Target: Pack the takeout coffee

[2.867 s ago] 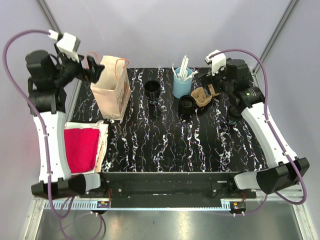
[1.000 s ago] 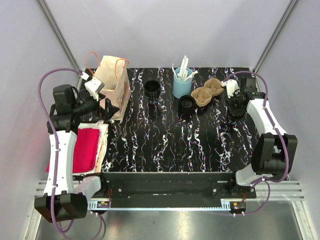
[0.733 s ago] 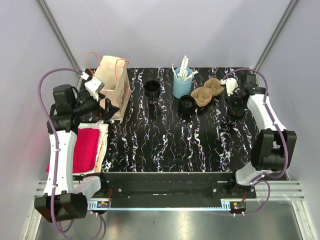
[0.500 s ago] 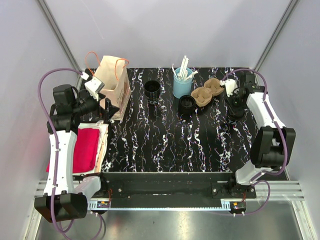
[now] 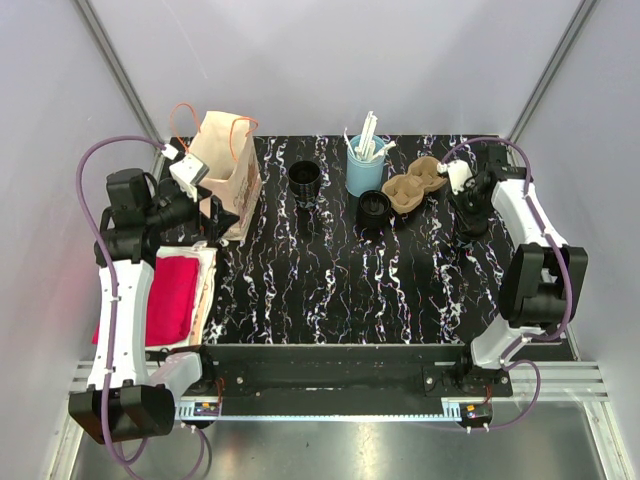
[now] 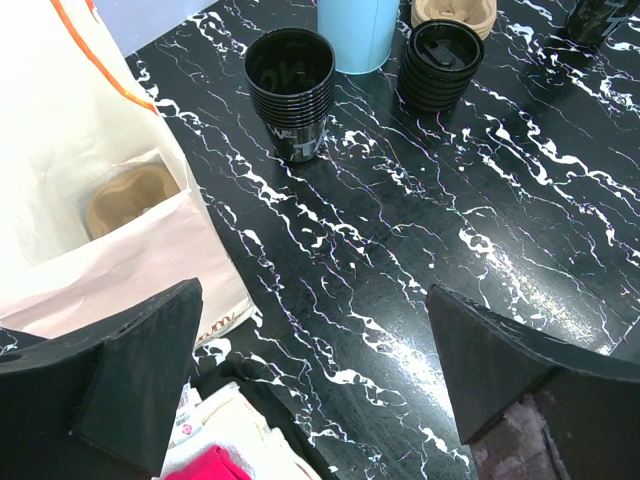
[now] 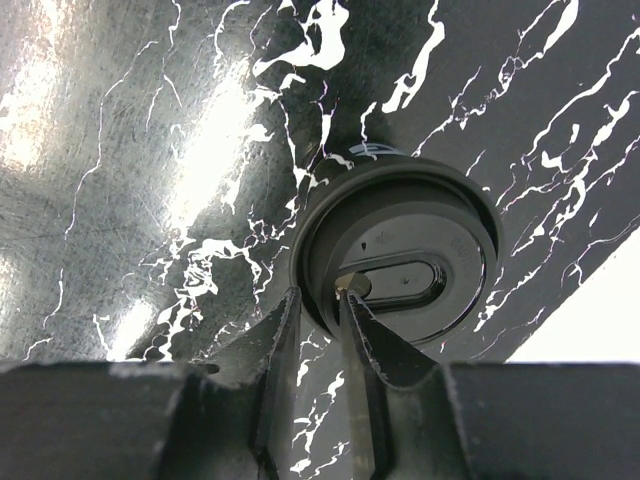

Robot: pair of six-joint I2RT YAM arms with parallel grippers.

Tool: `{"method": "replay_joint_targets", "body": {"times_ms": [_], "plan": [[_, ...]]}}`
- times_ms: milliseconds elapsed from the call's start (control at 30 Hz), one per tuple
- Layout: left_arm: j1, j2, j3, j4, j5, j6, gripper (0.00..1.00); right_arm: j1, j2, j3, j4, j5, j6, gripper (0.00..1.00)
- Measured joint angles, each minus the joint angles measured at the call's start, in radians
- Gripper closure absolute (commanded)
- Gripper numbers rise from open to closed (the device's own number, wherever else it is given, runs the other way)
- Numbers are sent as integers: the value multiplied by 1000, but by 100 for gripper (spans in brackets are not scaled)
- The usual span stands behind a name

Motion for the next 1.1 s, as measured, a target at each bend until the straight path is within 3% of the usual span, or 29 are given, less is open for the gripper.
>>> {"method": "replay_joint_targets", "body": {"times_ms": [533, 700, 800, 1100], "plan": [[1, 2, 0, 13, 7, 0, 1, 0, 45, 33, -31, 8, -24, 75], [1, 3, 0, 13, 8, 0, 1, 0, 47, 34, -34, 15, -30, 94], [1, 3, 0, 13, 8, -1, 1, -1, 47, 35, -39, 23, -34, 100], [1, 9, 0, 14, 8, -1, 1, -1, 50, 101, -82, 24, -34, 100]]}}
